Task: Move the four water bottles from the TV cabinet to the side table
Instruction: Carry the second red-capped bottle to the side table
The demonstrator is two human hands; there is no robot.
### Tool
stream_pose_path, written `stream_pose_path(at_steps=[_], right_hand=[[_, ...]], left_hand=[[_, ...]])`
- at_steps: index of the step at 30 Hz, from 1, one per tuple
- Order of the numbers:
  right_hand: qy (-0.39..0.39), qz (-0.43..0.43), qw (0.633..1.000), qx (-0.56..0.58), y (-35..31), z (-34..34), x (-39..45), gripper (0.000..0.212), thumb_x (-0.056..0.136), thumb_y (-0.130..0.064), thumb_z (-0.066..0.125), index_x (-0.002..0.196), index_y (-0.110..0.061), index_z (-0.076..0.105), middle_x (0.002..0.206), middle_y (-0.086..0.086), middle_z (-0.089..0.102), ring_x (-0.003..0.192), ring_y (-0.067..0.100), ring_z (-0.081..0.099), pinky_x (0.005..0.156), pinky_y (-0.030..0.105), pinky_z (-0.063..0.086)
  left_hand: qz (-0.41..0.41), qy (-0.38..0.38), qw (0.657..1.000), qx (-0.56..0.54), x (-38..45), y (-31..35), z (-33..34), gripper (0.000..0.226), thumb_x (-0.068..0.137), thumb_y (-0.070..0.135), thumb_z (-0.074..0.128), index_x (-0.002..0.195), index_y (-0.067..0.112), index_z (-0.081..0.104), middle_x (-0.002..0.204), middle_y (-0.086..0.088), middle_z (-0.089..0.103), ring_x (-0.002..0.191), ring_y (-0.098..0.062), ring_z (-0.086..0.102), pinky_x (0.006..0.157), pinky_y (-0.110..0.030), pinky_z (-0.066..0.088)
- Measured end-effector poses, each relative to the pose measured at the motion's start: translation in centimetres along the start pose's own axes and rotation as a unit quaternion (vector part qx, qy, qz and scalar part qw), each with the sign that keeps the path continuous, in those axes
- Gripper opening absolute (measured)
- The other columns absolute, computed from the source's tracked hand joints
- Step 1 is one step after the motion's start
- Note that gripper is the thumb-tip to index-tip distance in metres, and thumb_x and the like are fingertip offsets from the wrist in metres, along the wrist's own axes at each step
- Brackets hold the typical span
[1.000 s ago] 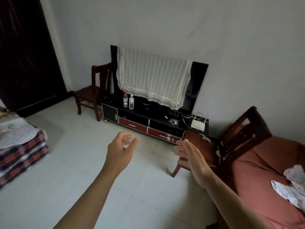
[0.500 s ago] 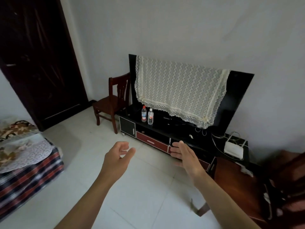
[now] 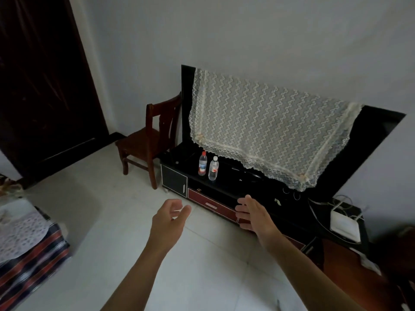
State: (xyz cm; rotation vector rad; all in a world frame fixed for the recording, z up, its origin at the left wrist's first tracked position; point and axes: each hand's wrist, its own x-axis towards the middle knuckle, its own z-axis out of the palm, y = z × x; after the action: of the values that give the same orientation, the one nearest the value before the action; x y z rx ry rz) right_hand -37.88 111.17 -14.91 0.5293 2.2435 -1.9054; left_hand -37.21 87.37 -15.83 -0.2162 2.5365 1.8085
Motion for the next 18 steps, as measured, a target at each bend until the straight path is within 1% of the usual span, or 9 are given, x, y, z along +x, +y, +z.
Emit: stream_pose_path(at_steps=[2,4,5,9,11,15,18], right_hand=[[0.011,-0.001,1.0,-0.009,-1.2,1.7,2.7,0.042,0.104,-0.049,0.031,0.122,-0.022,0.059,0.122,0.003,0.064,0.111,0.02,0.062,0.1,0.045,0.051],[0.023,-0.005,1.0,-0.015,-2.5,3.4,5.6,0.044,0.104,-0.05,0.032,0.122,-0.022,0.06,0.119,0.002,0.066,0.11,0.02,0.064,0.1,0.048,0.051],[0.028,-0.001,1.0,-0.013,-3.1,4.2,7.0,0.043,0.104,-0.05,0.033,0.121,-0.021,0.061,0.118,0.002,0.067,0.109,0.02,0.064,0.1,0.049,0.051],[0.027,0.006,1.0,0.001,-4.9,7.5,12.1,0.042,0.104,-0.047,0.033,0.122,-0.02,0.06,0.118,0.004,0.066,0.109,0.02,0.063,0.103,0.049,0.049],[0.022,0.017,1.0,0.001,-5.7,9.1,15.0,0.042,0.104,-0.048,0.033,0.123,-0.02,0.059,0.118,0.003,0.065,0.11,0.02,0.062,0.104,0.048,0.049],[0.018,0.017,1.0,0.016,-6.8,11.8,22.0,0.035,0.104,-0.047,0.034,0.115,-0.025,0.059,0.118,0.004,0.064,0.111,0.021,0.062,0.103,0.047,0.049],[0.026,0.017,0.999,0.04,-7.1,13.1,28.0,0.035,0.104,-0.046,0.034,0.118,-0.024,0.058,0.118,0.002,0.063,0.111,0.02,0.061,0.094,0.039,0.05]], left_hand=[[0.0,-0.016,1.0,0.001,3.7,-0.1,-1.1,0.03,0.092,0.039,0.062,0.118,0.026,0.055,0.117,0.01,0.06,0.108,-0.012,0.059,0.084,-0.021,0.045],[0.009,-0.026,1.0,0.008,7.6,0.0,-2.2,0.031,0.092,0.039,0.062,0.119,0.025,0.056,0.117,0.009,0.061,0.107,-0.01,0.059,0.076,-0.015,0.043],[0.009,-0.028,0.999,0.011,9.4,0.0,-2.7,0.032,0.092,0.039,0.063,0.119,0.024,0.056,0.116,0.009,0.062,0.107,-0.01,0.058,0.074,-0.014,0.042],[0.01,-0.035,0.999,0.023,15.3,-0.3,-4.6,0.035,0.092,0.039,0.063,0.123,0.023,0.057,0.118,0.009,0.062,0.108,-0.01,0.059,0.085,-0.022,0.043],[0.008,-0.039,0.999,0.031,18.6,-0.8,-5.4,0.037,0.091,0.039,0.063,0.124,0.022,0.057,0.119,0.008,0.063,0.108,-0.01,0.059,0.086,-0.023,0.043],[0.002,-0.039,0.998,0.045,25.8,-1.6,-6.0,0.037,0.092,0.037,0.063,0.124,0.02,0.057,0.119,0.006,0.063,0.105,-0.01,0.059,0.085,-0.022,0.043],[0.004,-0.061,0.996,0.071,31.9,-1.6,-5.4,0.036,0.092,0.037,0.063,0.123,0.019,0.057,0.118,0.006,0.063,0.103,-0.011,0.058,0.078,-0.017,0.042]])
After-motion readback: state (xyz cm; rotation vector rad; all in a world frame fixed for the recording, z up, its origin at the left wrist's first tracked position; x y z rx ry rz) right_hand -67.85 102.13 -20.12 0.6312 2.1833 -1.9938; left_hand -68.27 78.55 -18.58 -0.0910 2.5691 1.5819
